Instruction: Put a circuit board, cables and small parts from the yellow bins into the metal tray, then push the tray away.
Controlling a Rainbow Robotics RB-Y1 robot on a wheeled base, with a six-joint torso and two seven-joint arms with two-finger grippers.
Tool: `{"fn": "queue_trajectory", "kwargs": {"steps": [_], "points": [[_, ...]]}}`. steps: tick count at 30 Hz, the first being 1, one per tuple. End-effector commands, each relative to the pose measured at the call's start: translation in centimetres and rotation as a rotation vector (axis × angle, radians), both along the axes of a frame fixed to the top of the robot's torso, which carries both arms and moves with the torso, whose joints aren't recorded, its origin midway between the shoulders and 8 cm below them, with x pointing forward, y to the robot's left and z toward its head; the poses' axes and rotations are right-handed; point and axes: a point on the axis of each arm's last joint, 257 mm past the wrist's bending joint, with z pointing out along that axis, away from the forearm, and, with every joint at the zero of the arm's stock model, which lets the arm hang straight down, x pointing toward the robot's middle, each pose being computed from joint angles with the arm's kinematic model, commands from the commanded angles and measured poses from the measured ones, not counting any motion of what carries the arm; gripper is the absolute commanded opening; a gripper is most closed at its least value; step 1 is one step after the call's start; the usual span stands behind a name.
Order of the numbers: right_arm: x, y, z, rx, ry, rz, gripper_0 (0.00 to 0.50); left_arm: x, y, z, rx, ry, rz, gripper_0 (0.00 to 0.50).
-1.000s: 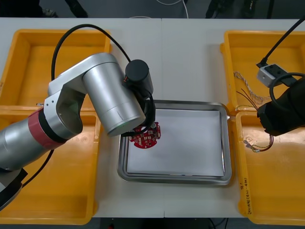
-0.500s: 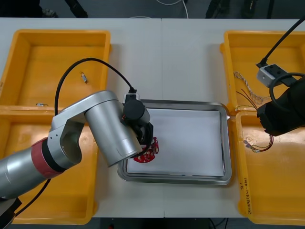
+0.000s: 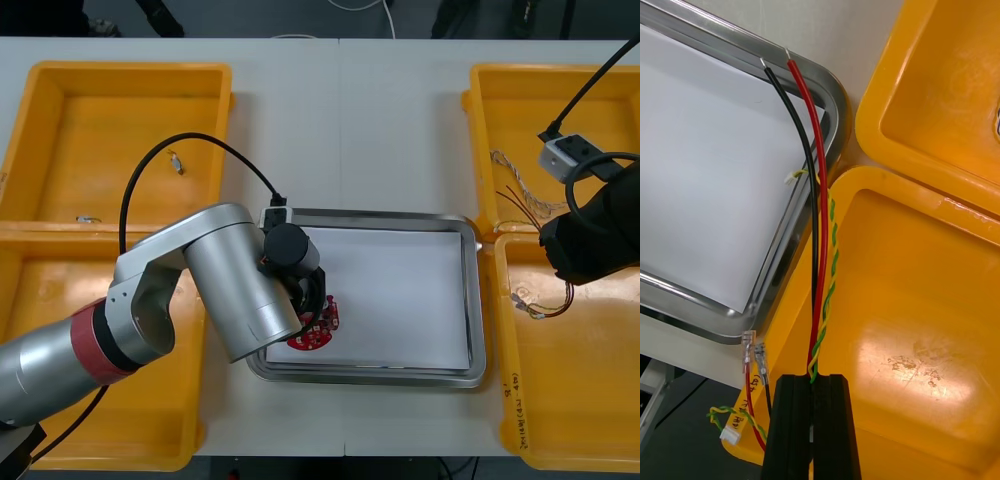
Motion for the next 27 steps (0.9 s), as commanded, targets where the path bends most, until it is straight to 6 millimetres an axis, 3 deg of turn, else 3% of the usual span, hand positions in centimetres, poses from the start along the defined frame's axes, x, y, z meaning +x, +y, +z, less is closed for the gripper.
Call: {"fn": "queue_trajectory", "kwargs": {"steps": [1, 16, 17, 19, 21, 22, 27], "points": [[-0.2, 0.88, 0.49, -0.017, -0.023, 0.062, 0.0, -1.71, -2.65, 0.05, -0.071, 0.003, 0.003, 0.005], [-0.56, 1.27, 0.5, -0.012, -0.018, 0.078, 0.0, -1.99, -2.55, -0.66, -0.08, 0.003, 0.012, 0.007], [-0.59, 1.4, 0.46, -0.009, -0.017, 0.08, 0.0, -2.01, -2.59, -0.62, -0.081, 0.003, 0.011, 0.032], [-0.61, 1.62, 0.42, -0.003, -0.016, 0.081, 0.0, -2.09, -2.62, -0.67, -0.082, 0.005, 0.012, 0.213], [-0.55, 1.81, 0.39, 0.002, -0.018, 0.082, 0.0, -2.02, -2.57, -0.67, -0.084, 0.006, 0.018, 0.468], [-0.52, 1.79, 0.4, 0.002, -0.019, 0.081, 0.0, -2.03, -2.64, -0.62, -0.086, 0.004, 0.016, 0.5], [-0.56, 1.84, 0.4, 0.002, -0.019, 0.083, 0.0, -1.84, -2.69, -0.51, -0.093, -0.001, 0.024, 0.5]]}}
